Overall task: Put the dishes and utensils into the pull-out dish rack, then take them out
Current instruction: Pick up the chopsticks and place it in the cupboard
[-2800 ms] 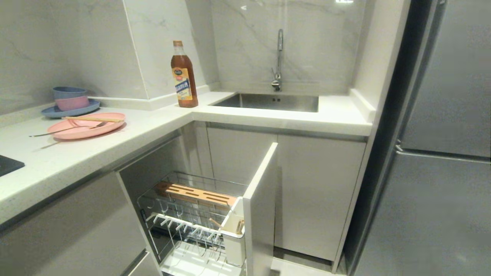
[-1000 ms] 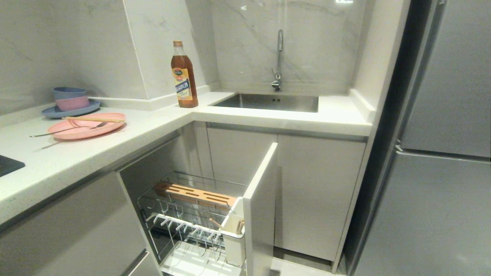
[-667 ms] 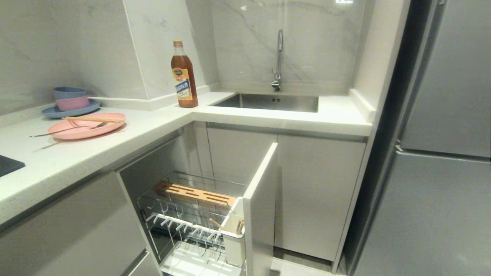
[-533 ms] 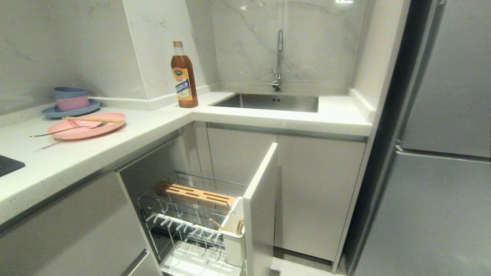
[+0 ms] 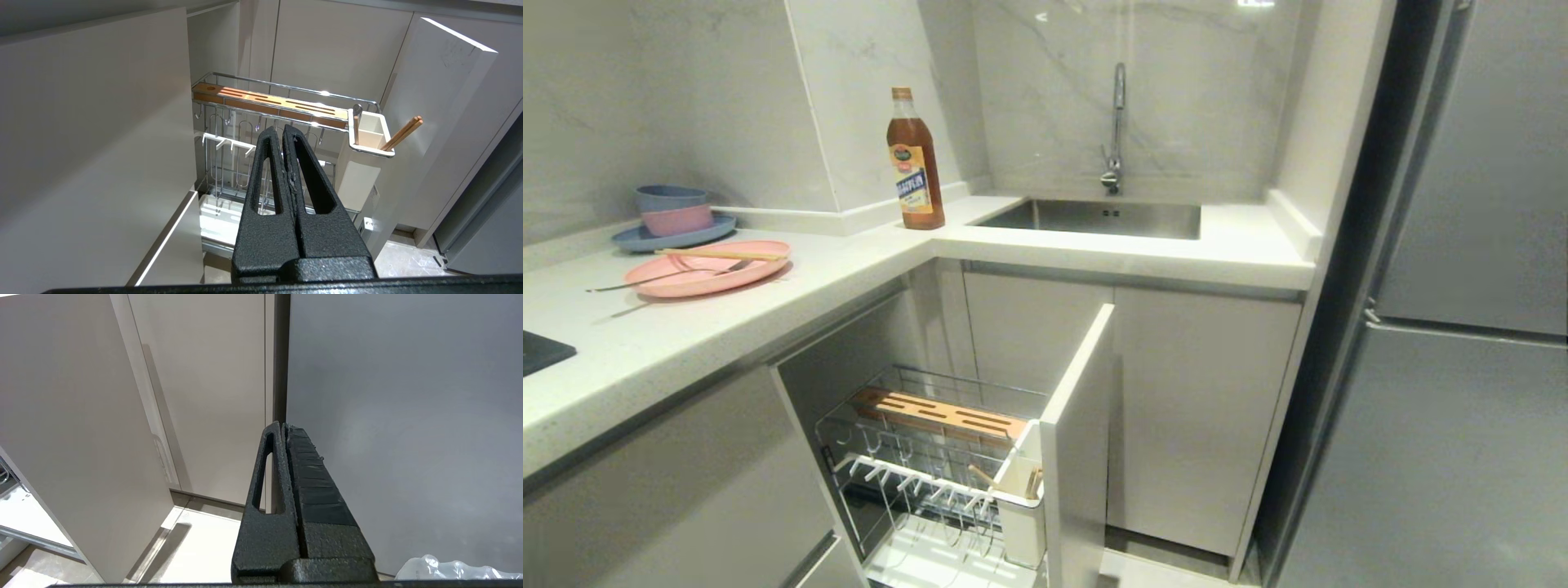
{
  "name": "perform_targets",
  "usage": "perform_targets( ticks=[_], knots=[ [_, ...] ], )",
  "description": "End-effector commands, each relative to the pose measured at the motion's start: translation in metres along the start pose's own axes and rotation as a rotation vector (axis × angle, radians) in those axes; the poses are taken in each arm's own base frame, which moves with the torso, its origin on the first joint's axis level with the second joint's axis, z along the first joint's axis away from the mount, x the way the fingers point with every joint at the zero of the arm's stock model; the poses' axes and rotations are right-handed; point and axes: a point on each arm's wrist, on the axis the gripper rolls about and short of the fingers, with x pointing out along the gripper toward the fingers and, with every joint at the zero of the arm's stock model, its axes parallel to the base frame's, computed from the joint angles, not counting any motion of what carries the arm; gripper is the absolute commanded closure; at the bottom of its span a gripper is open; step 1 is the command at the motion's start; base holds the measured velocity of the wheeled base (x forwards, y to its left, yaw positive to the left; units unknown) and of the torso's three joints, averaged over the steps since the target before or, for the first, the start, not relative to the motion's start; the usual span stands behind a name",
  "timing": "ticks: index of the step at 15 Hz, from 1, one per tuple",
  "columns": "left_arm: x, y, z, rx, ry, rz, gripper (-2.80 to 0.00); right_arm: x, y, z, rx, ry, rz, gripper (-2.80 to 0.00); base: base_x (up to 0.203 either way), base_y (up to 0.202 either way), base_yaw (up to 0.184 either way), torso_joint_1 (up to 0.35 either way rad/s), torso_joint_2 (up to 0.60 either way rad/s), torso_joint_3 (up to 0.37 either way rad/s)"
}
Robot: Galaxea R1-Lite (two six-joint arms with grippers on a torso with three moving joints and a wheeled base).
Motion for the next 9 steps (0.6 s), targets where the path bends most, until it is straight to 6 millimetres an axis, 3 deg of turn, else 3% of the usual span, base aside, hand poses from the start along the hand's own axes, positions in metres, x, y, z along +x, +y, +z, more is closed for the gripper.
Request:
perform_targets(
  ticks=[1,9],
  knots=[
    [0.0001,0.0,0.0,-0.001,0.001,0.0,0.0,0.0,0.0,-0.0001,0.0,0.002,0.0,0.0,0.0,0.0,0.0,0.0,0.0,0.0],
    [0.0001,0.0,0.0,-0.003,0.001,0.0,0.0,0.0,0.0,-0.0001,0.0,0.001,-0.001,0.0,0.0,0.0,0.0,0.0,0.0,0.0]
  ],
)
